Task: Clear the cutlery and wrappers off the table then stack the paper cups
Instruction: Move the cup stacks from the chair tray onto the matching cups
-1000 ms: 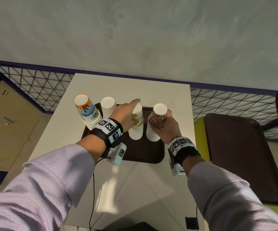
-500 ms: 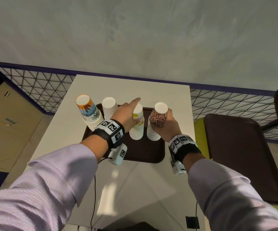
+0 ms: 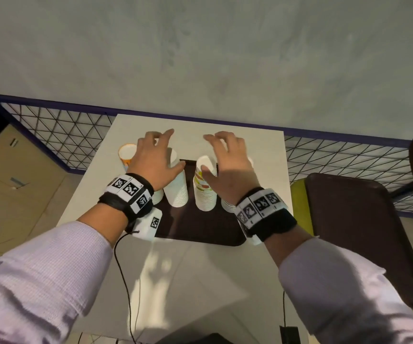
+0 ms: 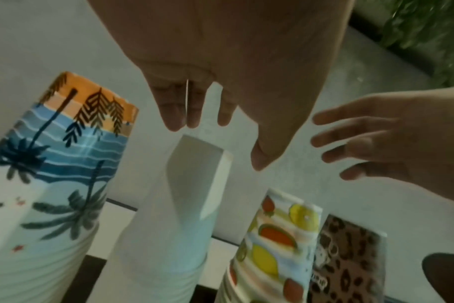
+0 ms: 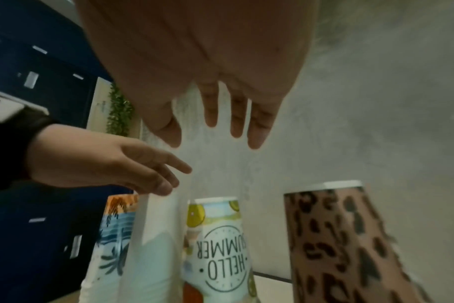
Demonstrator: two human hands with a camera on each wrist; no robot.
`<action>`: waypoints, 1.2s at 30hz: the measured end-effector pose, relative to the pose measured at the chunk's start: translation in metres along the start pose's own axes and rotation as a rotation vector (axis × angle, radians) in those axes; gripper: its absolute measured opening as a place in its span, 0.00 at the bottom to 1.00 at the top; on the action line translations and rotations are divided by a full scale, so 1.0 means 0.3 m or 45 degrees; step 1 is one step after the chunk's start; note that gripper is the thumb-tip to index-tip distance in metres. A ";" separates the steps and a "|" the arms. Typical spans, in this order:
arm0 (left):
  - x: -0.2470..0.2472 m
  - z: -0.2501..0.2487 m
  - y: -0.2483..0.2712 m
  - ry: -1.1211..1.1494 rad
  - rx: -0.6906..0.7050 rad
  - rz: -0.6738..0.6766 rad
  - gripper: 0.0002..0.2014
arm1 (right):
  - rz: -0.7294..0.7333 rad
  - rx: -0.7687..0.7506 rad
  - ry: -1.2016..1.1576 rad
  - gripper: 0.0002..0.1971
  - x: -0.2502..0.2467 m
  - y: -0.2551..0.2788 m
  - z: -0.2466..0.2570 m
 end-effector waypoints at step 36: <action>-0.044 0.016 -0.003 0.231 0.111 -0.039 0.33 | 0.586 0.176 0.223 0.32 0.170 -0.056 0.019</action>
Point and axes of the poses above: each hand's wrist, its own y-axis away from the middle knuckle, its own x-axis out of the palm, z = x × y, the point moved 3 cm from there along -y, towards the middle knuckle, and after that the axes turned 12 degrees about y, right-handed, at the moved point
